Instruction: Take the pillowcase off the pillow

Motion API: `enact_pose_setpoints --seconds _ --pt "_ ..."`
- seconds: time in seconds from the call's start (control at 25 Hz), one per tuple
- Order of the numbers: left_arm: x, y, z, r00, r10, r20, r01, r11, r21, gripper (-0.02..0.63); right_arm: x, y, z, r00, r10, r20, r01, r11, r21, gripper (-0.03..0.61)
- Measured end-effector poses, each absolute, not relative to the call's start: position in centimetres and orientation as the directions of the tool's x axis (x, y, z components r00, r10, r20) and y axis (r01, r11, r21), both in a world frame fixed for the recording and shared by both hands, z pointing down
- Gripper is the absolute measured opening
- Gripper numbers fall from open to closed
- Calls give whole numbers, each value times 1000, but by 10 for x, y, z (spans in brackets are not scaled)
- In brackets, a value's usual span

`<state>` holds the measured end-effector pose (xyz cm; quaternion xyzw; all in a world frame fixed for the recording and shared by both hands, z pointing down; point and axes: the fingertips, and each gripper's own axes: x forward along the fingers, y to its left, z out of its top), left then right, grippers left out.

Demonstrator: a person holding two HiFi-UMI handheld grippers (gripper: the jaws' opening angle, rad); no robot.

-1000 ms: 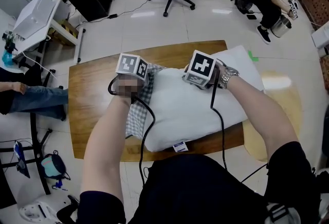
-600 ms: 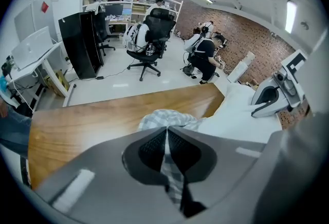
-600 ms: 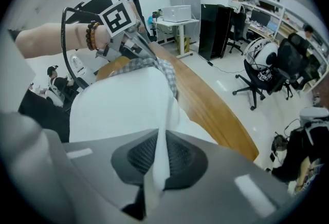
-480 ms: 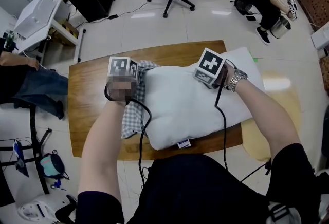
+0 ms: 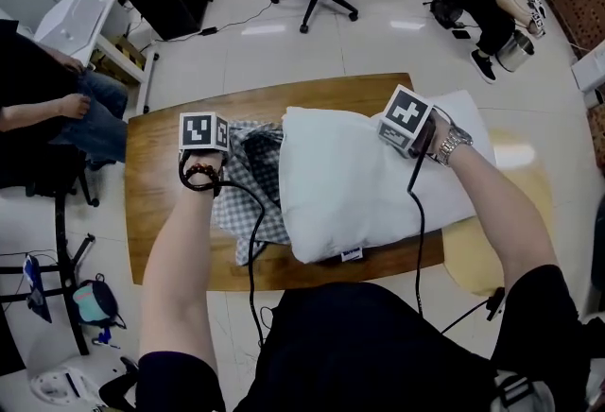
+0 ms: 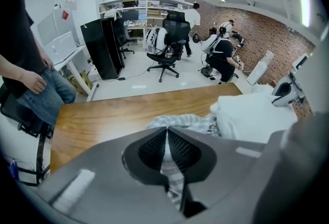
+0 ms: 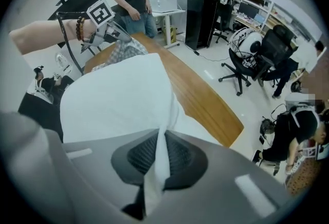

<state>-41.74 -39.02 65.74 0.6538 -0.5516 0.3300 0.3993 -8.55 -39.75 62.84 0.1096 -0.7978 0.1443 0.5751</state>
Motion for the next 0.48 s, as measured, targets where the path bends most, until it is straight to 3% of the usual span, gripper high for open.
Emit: enact_pose_setpoints --seconds 0.48 --pt "-501 -345 660 65 -479 875 -993 58 105 6 -50 -405 623 -360 -96 928 -330 943 -30 19"
